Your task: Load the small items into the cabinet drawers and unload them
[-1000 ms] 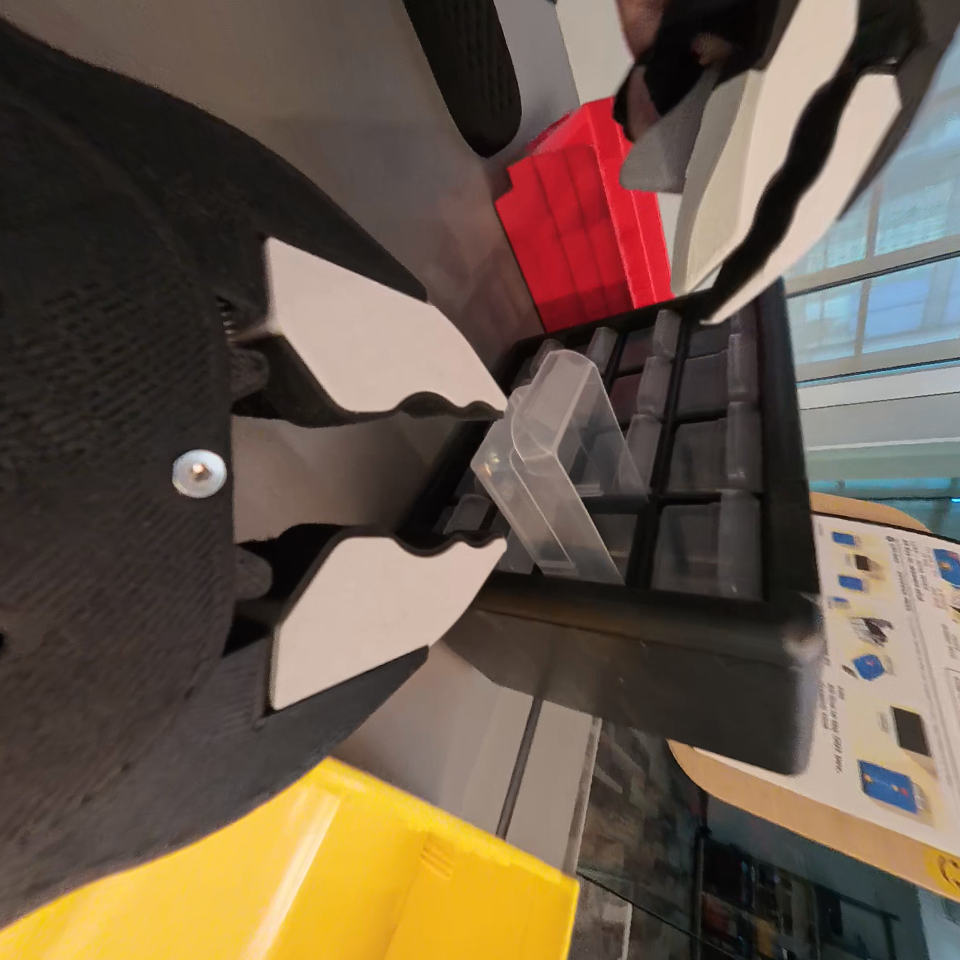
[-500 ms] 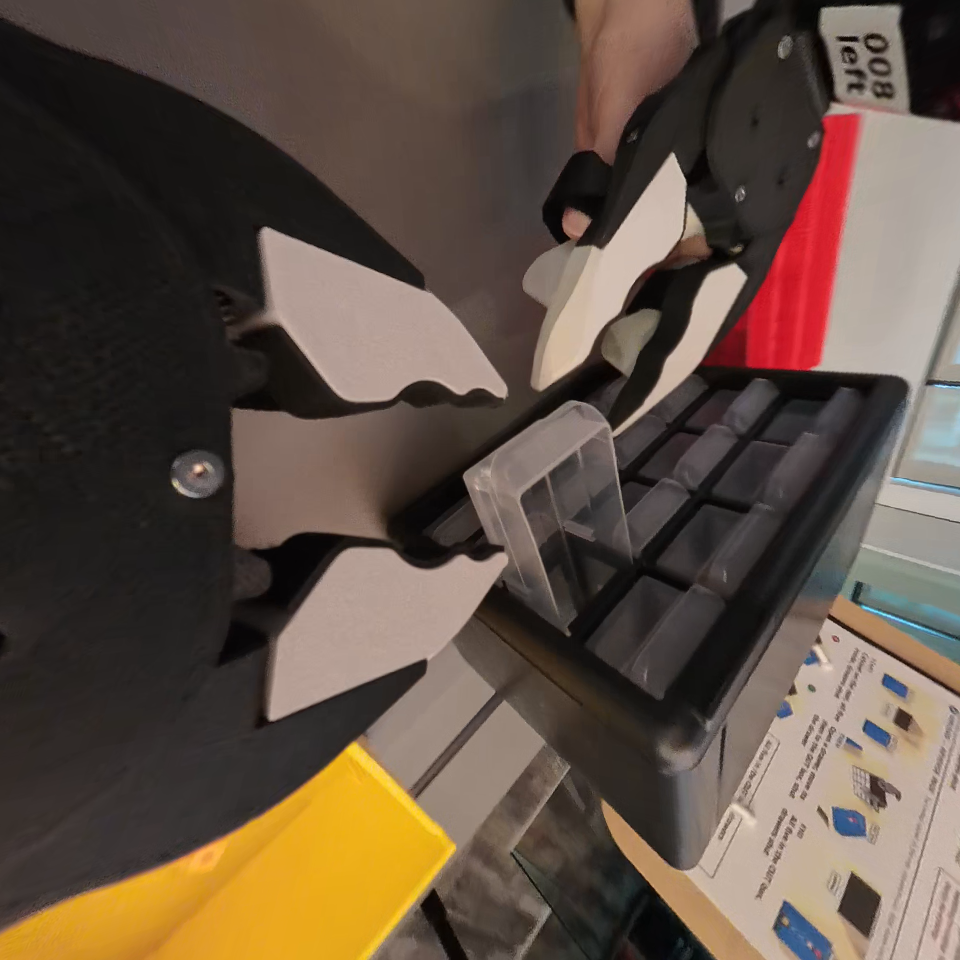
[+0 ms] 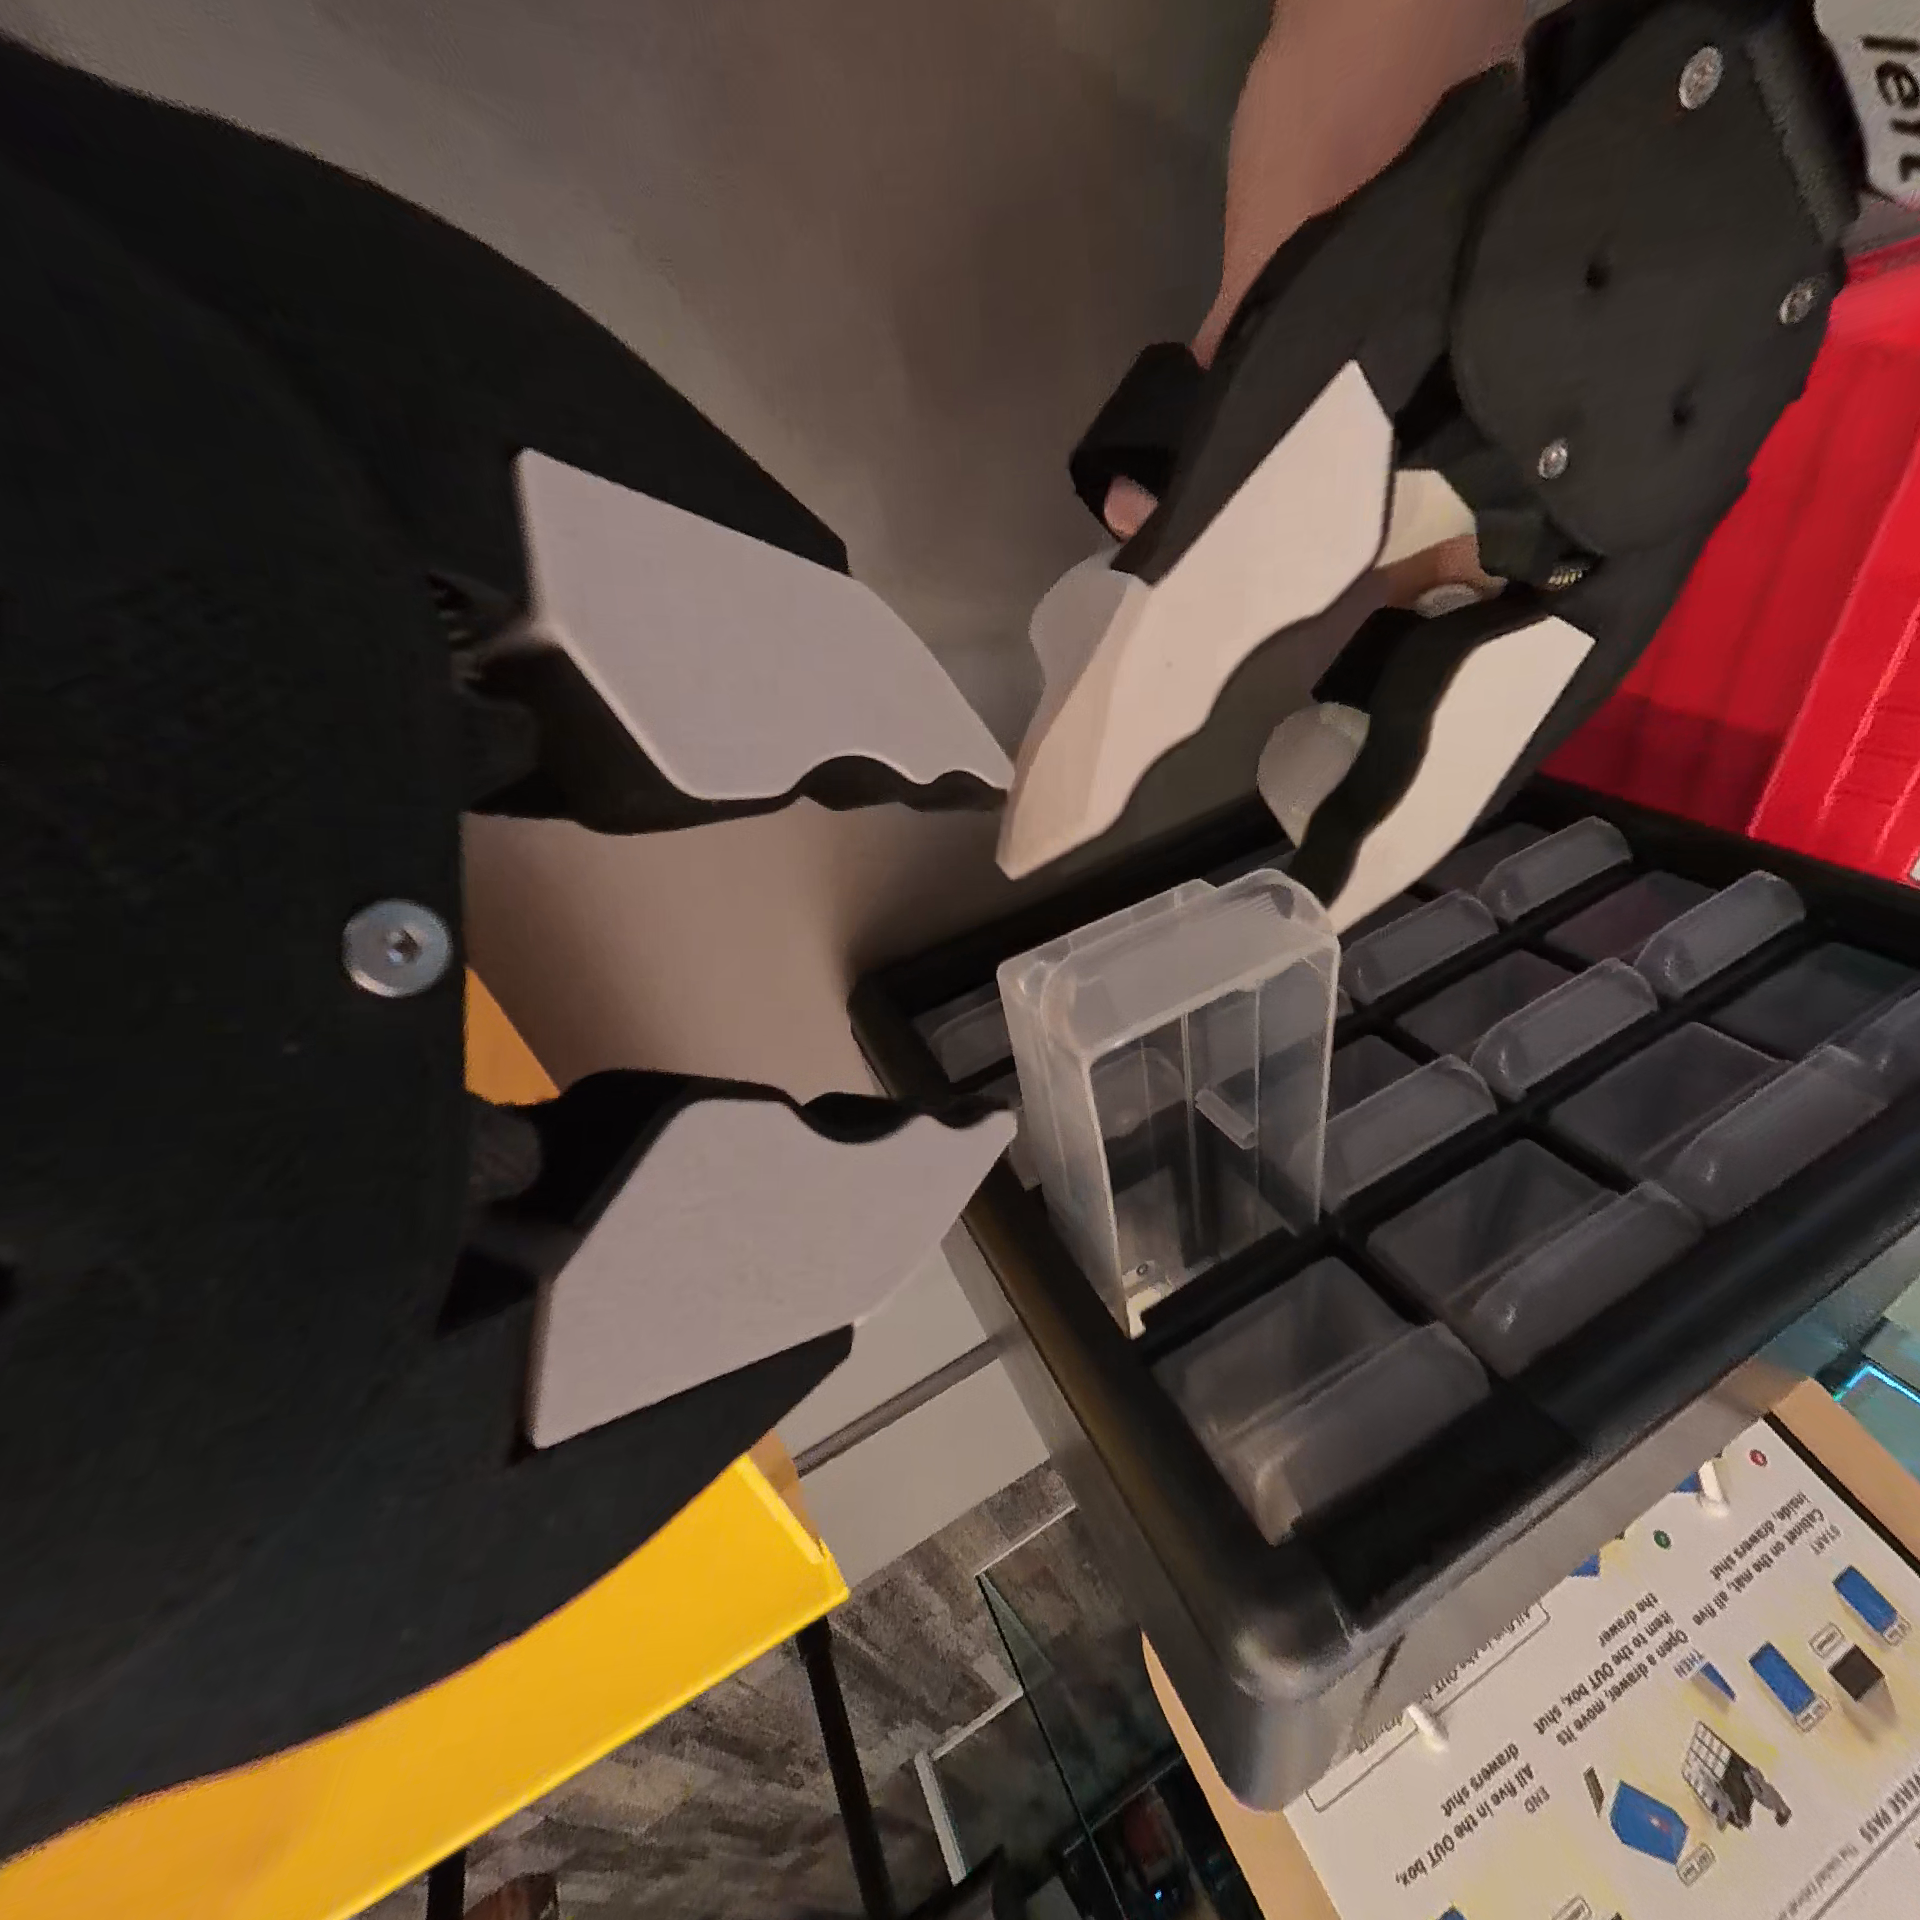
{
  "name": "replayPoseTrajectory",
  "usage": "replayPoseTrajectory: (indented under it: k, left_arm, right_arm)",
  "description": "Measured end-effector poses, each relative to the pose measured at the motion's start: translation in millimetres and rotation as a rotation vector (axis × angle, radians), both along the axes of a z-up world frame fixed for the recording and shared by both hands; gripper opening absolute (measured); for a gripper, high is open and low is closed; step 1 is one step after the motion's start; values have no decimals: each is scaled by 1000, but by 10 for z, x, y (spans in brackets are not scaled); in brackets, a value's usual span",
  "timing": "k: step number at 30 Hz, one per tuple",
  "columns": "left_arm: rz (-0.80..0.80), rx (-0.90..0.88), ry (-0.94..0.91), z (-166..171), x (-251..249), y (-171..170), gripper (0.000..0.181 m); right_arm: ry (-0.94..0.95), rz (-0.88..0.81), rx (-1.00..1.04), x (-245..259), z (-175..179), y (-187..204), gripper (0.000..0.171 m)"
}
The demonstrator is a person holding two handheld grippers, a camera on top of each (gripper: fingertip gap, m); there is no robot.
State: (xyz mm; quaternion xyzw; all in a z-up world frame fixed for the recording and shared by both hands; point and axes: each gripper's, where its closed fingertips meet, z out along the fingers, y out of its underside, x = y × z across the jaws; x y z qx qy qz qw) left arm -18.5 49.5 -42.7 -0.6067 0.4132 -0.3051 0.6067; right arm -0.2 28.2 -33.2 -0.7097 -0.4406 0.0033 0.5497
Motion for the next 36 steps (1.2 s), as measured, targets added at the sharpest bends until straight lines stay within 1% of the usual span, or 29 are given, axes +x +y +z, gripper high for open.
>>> replayPoseTrajectory:
  k: [3, 7, 8, 10, 12, 14, 18, 20, 22, 25, 27, 28, 30, 36]
  left_arm:
    - [56, 36, 13, 20, -49, 59, 63]
    - [80, 188, 83, 123, -204, 64, 64]
    - [70, 248, 103, 164, -257, 52, 61]
    - [19, 370, 156, 241, -323, 8, 50]
    - [-102, 440, 230, 258, -289, -88, 40]
    - [-199, 488, 300, 265, -223, -155, 40]
    - [-248, 638, 389, 292, -111, -159, 37]
    - [-274, 669, 397, 269, -54, -179, 28]
    - [-261, 710, 410, 247, -20, -151, 23]
    - [-253, 749, 431, 218, -1, -141, 23]
    - [-246, 748, 437, 229, -5, -125, 20]
    - [-243, 748, 440, 233, -6, -122, 19]
    - [-239, 766, 455, 229, -8, -123, 19]
    - [-267, 814, 452, 219, -23, -279, 18]
  right_arm:
    - [-15, 1, 9, 7, -35, -26, 53]
    - [-20, -5, 2, 79, -57, -72, 53]
    - [-11, -8, -1, 104, -59, -87, 53]
    - [21, -10, -7, 144, -55, -120, 53]
    - [67, -7, -18, 161, -49, -140, 53]
    - [103, -4, -27, 168, -40, -135, 53]
    - [117, 11, -34, 135, 29, -139, 53]
    - [105, 33, -32, 99, 121, -161, 53]
    - [58, 71, -59, 65, 201, -191, 50]
    - [-30, 135, -149, 24, 307, -221, 49]
    - [-90, 177, -189, 9, 391, -200, 48]
    - [-123, 204, -222, -2, 412, -193, 45]
    - [-201, 213, -253, 12, 454, -97, 44]
    - [-435, 292, -388, -44, 342, 88, 45]
